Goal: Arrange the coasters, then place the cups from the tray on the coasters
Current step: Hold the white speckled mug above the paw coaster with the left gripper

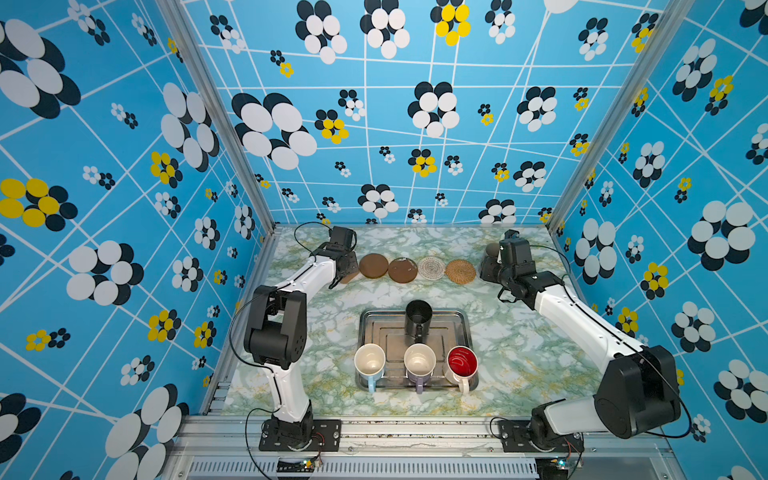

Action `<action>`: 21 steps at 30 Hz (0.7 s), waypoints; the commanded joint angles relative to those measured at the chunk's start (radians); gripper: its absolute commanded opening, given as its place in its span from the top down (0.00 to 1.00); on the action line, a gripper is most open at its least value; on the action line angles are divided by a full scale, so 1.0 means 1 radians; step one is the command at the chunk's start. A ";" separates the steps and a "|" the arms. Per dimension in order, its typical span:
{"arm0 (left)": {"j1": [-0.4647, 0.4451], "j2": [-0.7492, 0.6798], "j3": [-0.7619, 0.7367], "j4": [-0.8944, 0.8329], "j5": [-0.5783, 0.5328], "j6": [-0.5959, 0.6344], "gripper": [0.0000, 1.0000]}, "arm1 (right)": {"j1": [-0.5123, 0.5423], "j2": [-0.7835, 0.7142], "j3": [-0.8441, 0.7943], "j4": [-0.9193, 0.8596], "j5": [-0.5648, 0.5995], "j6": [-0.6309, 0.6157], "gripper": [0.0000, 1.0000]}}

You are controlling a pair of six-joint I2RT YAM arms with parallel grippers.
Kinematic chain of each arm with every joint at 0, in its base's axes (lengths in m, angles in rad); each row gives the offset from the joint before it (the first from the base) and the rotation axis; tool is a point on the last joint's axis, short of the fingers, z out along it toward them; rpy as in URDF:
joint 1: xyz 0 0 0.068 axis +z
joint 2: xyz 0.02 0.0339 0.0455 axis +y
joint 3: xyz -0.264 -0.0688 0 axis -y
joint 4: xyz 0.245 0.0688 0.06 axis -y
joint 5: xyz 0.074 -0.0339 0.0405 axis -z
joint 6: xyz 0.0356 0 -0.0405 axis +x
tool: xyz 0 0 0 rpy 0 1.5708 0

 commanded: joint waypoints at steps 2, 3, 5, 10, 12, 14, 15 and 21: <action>0.013 -0.012 0.018 0.086 -0.024 0.019 1.00 | -0.005 0.016 0.030 -0.019 -0.014 0.012 0.41; 0.015 -0.011 0.017 0.086 -0.026 0.019 1.00 | -0.006 0.018 0.030 -0.019 -0.015 0.013 0.41; 0.015 -0.006 0.017 0.087 -0.028 0.020 1.00 | -0.005 0.019 0.030 -0.020 -0.016 0.013 0.41; 0.017 -0.003 0.014 0.090 -0.027 0.021 1.00 | -0.006 0.017 0.030 -0.020 -0.014 0.013 0.41; 0.016 -0.006 0.008 0.096 -0.022 0.021 1.00 | -0.005 0.019 0.029 -0.020 -0.015 0.013 0.41; 0.017 -0.007 0.002 0.097 -0.022 0.021 1.00 | -0.005 0.020 0.029 -0.020 -0.016 0.013 0.41; 0.016 -0.008 -0.001 0.097 -0.021 0.023 1.00 | -0.005 0.021 0.028 -0.019 -0.017 0.013 0.41; 0.014 -0.018 -0.037 0.109 0.005 0.021 1.00 | -0.005 0.018 0.029 -0.020 -0.020 0.014 0.41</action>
